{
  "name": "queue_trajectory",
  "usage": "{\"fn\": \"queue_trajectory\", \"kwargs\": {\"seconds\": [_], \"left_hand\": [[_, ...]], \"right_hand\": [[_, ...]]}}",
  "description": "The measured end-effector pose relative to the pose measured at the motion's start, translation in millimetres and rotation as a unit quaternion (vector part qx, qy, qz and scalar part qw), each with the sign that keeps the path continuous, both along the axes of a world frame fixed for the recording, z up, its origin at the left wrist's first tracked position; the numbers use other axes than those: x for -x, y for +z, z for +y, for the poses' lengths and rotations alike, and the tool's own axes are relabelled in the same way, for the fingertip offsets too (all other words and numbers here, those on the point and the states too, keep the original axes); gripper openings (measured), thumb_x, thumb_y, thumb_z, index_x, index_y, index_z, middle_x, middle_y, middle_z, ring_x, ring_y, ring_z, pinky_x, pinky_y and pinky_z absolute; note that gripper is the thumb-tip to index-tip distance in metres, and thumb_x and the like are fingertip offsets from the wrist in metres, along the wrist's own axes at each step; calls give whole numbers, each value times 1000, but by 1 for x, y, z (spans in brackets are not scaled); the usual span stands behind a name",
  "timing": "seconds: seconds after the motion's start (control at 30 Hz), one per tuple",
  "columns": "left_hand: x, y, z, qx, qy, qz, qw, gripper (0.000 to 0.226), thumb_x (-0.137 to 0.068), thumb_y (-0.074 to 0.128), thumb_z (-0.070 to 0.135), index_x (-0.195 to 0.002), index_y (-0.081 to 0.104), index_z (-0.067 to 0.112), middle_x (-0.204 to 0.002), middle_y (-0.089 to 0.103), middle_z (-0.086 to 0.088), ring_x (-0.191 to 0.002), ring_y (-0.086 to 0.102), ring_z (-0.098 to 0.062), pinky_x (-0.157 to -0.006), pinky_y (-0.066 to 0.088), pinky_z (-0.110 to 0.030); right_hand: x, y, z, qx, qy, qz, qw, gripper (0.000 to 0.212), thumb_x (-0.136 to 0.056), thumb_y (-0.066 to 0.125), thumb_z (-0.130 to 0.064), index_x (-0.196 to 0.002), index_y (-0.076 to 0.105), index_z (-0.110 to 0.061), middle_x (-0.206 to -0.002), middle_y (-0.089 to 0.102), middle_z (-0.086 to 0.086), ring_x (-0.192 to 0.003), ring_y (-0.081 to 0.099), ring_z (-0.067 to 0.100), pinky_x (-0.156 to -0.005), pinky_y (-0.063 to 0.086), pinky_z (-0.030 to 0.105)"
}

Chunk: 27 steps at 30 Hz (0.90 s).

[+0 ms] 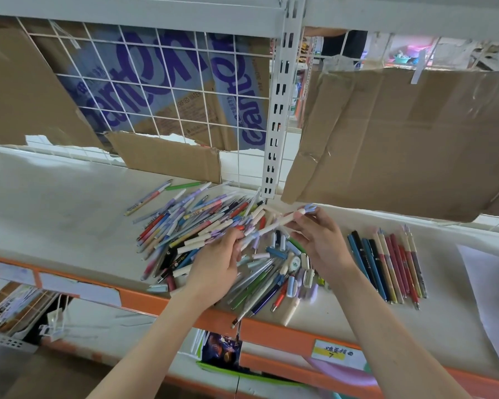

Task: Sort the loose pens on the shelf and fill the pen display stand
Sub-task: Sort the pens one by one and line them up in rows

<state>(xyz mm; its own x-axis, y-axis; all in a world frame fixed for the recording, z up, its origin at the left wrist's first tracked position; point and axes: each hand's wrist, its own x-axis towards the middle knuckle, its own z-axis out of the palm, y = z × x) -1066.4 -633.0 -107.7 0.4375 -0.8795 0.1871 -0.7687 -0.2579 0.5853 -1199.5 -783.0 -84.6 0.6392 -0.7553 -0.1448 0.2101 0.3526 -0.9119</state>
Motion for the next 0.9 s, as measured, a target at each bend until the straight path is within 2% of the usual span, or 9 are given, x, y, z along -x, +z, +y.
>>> {"fn": "queue_trajectory", "kwargs": {"seconds": [0.1,0.2,0.27,0.43,0.53,0.63,0.7,0.77,0.9], "left_hand": [[4,1,-3,9,-10,0,1000,13,-99,38,13,-106,48,13,-72,56,-4,-64,53,-22,-58,42,-39],[8,4,-7,25,-13,-19,999,21,-100,37,23,-105,54,12,-58,48,6,-50,46,-16,-48,33,-31],[10,5,-9,34,-1,-8,999,28,-99,37,29,-104,58,11,-52,44,9,-45,41,-11,-46,29,-27],[19,8,-16,54,45,56,996,22,-98,44,24,-100,62,11,-54,47,13,-44,43,-4,-49,36,-18],[27,11,-24,78,70,78,991,18,-97,46,19,-94,62,14,-57,50,16,-48,49,1,-47,33,-13],[33,9,-32,90,90,54,990,15,-96,47,18,-90,60,17,-58,52,13,-46,46,-3,-46,29,-15],[35,6,-34,81,82,36,993,15,-96,46,18,-91,61,15,-63,59,3,-51,50,-14,-51,37,-30],[34,4,-36,49,61,41,996,17,-97,45,20,-95,61,15,-70,65,-4,-57,55,-21,-54,40,-34],[24,10,-43,26,5,99,995,22,-98,43,23,-94,62,13,-67,60,-3,-54,49,-11,-52,34,-26]], "right_hand": [[-2,-1,5,18,9,19,1000,7,-91,57,-6,-97,57,-4,-93,67,12,-82,65,18,-74,49,26],[-9,-5,15,62,11,43,997,14,-90,58,-8,-99,59,4,-76,68,5,-73,64,14,-67,49,25],[-11,-6,20,57,12,31,998,14,-90,59,-10,-95,62,3,-68,65,2,-67,61,12,-65,48,23],[-15,-3,27,78,-15,18,997,15,-93,56,-13,-87,64,-1,-69,63,6,-65,58,15,-65,49,24],[-16,4,26,87,-25,9,996,15,-94,55,-12,-84,61,-4,-69,63,7,-62,58,15,-65,50,25],[-14,6,23,85,-37,6,996,14,-94,54,-12,-85,58,-2,-69,62,10,-59,59,14,-63,51,24],[-11,3,23,83,-48,19,995,16,-94,53,-11,-90,56,4,-69,62,12,-58,60,15,-61,51,25],[-9,-1,22,81,-55,39,994,16,-96,51,-12,-91,54,4,-70,63,12,-58,62,15,-58,51,24],[-9,-5,24,108,-45,52,992,9,-95,51,-9,-96,52,0,-70,65,6,-64,63,15,-63,54,25]]}}
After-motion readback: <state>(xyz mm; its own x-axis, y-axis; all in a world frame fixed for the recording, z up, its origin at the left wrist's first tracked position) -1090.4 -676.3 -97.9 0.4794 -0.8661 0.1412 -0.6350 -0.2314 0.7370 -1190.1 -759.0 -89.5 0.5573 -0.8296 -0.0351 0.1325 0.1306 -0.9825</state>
